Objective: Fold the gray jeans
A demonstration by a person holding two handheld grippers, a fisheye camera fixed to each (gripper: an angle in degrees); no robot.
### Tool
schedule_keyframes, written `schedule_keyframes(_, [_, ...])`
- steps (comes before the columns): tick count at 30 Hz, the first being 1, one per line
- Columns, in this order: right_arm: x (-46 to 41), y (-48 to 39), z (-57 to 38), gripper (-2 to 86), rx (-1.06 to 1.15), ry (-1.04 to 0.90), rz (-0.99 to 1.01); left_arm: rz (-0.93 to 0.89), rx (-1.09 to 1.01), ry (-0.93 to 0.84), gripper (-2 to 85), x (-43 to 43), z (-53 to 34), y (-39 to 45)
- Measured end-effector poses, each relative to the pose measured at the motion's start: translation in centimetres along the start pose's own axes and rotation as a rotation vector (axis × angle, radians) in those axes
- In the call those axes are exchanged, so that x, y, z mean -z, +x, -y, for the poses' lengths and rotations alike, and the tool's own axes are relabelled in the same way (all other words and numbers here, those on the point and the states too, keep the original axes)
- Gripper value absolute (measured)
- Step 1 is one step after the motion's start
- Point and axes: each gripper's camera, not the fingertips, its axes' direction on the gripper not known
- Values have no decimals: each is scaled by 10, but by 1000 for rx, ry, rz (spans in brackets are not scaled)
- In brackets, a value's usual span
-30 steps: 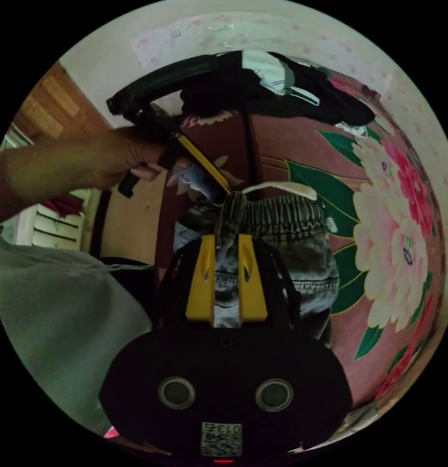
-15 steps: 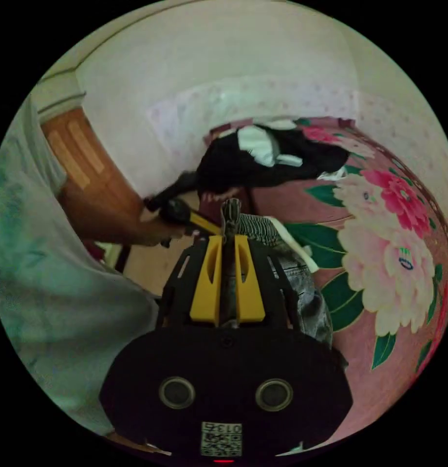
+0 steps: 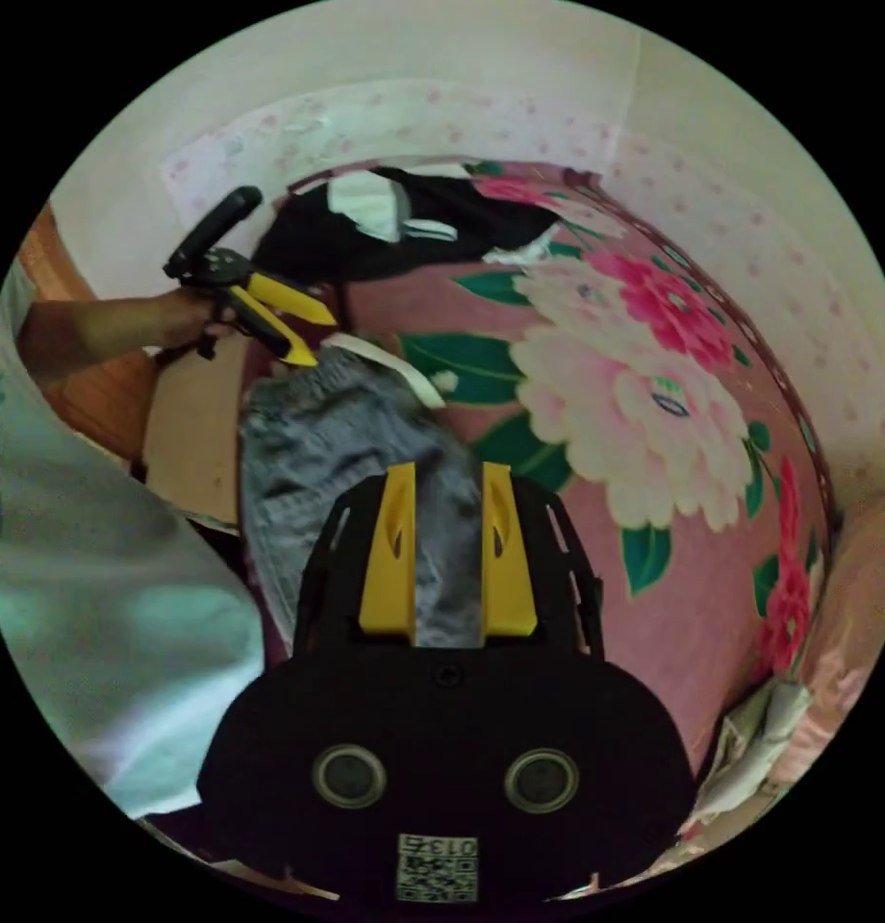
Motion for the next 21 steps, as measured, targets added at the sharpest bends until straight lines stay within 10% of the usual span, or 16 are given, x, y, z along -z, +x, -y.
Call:
schedule_keyframes(7, [-74, 83, -54, 116, -151, -330, 13, 0, -101, -241, 175, -81, 52, -10])
schedule_keyframes(17, [-47, 102, -6, 32, -276, -91, -11, 42, -58, -86, 61, -21, 64, -40])
schedule_keyframes(21, [-116, 104, 20, 47, -269, -286, 9, -63, 57, -158, 79, -60, 65, -84])
